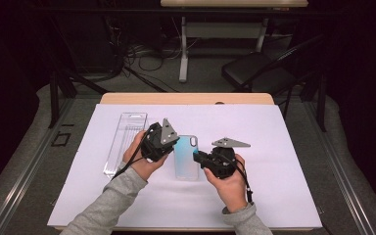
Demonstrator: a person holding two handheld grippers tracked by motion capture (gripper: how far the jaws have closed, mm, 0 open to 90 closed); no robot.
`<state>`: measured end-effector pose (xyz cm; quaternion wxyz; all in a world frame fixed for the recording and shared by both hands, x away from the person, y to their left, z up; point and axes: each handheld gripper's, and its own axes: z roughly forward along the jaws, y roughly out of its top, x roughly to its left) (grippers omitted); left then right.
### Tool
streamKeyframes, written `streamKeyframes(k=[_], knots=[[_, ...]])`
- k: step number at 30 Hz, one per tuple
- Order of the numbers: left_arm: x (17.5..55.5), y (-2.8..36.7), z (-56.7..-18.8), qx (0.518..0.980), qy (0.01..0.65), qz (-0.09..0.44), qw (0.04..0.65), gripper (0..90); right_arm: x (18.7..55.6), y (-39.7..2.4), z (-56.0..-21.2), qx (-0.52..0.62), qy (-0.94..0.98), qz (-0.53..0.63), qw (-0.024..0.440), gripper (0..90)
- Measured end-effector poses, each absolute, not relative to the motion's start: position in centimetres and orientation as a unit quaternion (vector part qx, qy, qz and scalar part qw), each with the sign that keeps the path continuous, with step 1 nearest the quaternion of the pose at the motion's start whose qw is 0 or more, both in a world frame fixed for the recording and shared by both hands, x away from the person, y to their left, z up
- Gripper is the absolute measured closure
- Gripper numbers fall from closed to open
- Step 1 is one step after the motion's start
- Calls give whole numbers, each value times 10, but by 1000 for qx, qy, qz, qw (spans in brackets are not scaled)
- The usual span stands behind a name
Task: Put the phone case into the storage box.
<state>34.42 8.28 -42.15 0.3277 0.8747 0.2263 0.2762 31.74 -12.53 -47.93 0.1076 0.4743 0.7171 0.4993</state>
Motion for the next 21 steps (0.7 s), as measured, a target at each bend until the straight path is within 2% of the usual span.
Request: streamKeyframes(k=[21], knots=[[349, 92, -419, 870, 232, 291, 324, 804, 318, -127, -478, 457, 716, 515, 117, 645]])
